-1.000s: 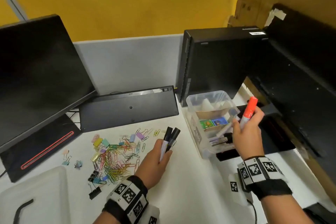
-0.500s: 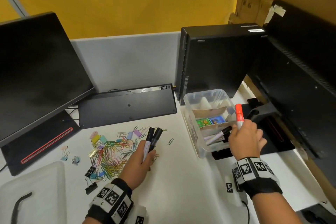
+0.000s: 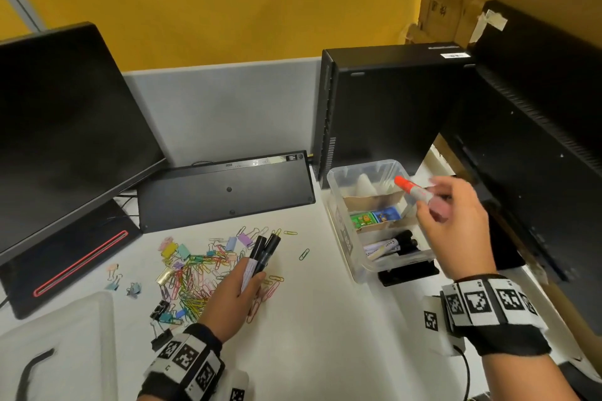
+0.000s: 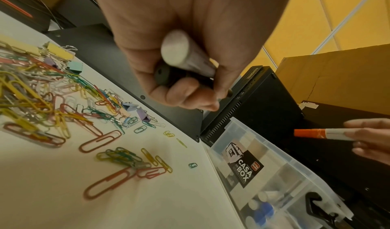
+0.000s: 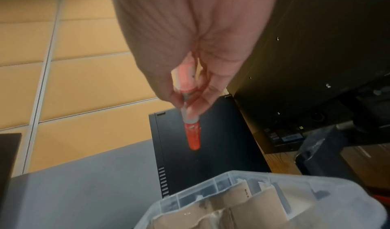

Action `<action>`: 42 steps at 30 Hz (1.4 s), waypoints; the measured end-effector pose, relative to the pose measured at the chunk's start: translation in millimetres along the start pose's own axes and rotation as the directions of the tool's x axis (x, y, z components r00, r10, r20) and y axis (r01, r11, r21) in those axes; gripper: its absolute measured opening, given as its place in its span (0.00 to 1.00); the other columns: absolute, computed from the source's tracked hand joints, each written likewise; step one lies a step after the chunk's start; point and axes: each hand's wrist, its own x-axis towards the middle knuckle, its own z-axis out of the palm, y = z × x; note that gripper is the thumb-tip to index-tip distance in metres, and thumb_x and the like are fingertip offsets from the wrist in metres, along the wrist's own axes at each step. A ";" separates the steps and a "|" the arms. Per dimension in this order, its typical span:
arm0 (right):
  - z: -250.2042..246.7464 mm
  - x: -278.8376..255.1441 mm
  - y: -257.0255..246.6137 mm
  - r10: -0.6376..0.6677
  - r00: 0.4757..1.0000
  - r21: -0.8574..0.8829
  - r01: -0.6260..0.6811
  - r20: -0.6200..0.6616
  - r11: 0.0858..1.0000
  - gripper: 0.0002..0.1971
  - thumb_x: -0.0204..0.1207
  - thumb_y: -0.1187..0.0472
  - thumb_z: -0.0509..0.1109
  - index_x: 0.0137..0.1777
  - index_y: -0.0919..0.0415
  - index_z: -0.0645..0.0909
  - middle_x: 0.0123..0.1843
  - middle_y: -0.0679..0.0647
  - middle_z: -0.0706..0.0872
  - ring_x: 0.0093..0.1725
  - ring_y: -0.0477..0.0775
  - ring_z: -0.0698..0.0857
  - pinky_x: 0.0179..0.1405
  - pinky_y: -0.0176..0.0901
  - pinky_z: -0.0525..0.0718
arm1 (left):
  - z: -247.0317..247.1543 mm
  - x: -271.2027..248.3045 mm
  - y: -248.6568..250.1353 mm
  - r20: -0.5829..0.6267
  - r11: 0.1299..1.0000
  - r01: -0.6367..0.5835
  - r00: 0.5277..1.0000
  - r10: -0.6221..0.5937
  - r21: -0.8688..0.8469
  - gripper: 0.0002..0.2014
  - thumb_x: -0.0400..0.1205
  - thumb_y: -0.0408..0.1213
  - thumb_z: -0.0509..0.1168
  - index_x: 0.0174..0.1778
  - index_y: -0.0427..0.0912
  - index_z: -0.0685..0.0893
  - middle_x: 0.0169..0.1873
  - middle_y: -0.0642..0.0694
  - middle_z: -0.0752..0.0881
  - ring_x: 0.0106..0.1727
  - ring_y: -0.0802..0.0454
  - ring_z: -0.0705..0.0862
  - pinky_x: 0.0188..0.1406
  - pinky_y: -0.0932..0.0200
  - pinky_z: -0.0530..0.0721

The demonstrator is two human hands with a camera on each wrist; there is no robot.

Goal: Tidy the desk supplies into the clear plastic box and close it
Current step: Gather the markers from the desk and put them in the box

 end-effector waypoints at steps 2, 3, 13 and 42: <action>-5.0 1.2 -6.6 0.016 0.999 0.127 -0.011 -0.042 0.992 0.22 0.74 0.66 0.74 0.64 0.53 0.72 0.51 0.44 0.82 0.47 0.38 0.84 0.43 0.24 0.83 | -1.1 0.3 -1.5 0.011 1.000 0.011 1.000 -0.011 -0.007 0.08 0.86 0.41 0.56 0.59 0.50 0.75 0.31 0.49 0.80 0.25 0.66 0.78 0.26 0.71 0.75; -7.1 1.0 -9.7 0.015 0.999 0.159 -0.007 -0.050 0.987 0.22 0.73 0.66 0.74 0.64 0.52 0.71 0.49 0.42 0.83 0.45 0.39 0.86 0.44 0.28 0.85 | -1.6 0.4 -1.6 0.016 1.000 0.018 1.000 -0.017 -0.012 0.08 0.86 0.41 0.55 0.60 0.50 0.75 0.32 0.50 0.80 0.25 0.67 0.78 0.27 0.71 0.75; 6.6 -10.8 -3.5 -0.074 0.863 -0.037 0.107 0.499 0.994 0.12 0.75 0.66 0.69 0.47 0.49 0.71 0.39 0.41 0.84 0.43 0.32 0.83 0.33 0.27 0.78 | -8.7 1.4 -11.1 0.017 0.999 0.050 0.999 -0.050 -0.020 0.09 0.86 0.42 0.55 0.61 0.50 0.75 0.33 0.48 0.80 0.26 0.61 0.77 0.26 0.70 0.76; 49.5 -14.8 22.3 0.183 0.691 -0.298 0.050 0.700 0.953 0.10 0.79 0.65 0.63 0.51 0.52 0.85 0.51 0.49 0.85 0.49 0.48 0.83 0.51 0.40 0.81 | -11.0 0.3 19.0 0.130 0.984 0.057 0.991 -0.035 -0.170 0.06 0.86 0.41 0.57 0.53 0.44 0.76 0.44 0.50 0.91 0.27 0.57 0.82 0.27 0.60 0.80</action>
